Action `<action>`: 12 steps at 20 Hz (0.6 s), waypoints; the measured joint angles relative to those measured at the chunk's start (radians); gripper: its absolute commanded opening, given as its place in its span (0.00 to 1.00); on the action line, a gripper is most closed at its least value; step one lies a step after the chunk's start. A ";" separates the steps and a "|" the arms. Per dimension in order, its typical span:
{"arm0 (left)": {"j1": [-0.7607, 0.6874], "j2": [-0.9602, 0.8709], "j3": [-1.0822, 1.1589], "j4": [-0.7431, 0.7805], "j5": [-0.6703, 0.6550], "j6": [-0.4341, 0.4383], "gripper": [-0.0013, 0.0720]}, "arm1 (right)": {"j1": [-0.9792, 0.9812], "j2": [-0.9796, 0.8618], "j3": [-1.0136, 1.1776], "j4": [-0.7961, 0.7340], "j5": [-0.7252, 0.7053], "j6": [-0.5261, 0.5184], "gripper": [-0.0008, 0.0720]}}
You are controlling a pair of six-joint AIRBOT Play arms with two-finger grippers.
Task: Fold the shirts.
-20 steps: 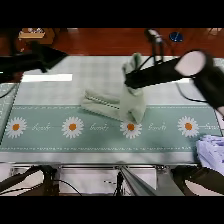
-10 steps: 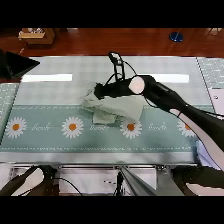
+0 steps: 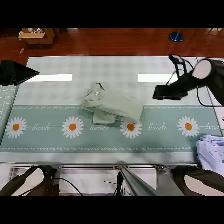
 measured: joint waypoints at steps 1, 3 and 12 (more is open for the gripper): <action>0.000 0.000 0.000 0.007 0.000 0.000 0.24 | -0.031 0.007 -0.048 0.053 -0.008 -0.015 0.84; 0.000 0.000 0.000 0.017 -0.003 0.000 0.25 | -0.070 0.017 -0.149 0.168 -0.062 -0.046 0.84; 0.000 0.000 0.000 0.031 -0.020 0.001 0.24 | -0.010 -0.018 -0.422 0.529 -0.393 -0.089 0.75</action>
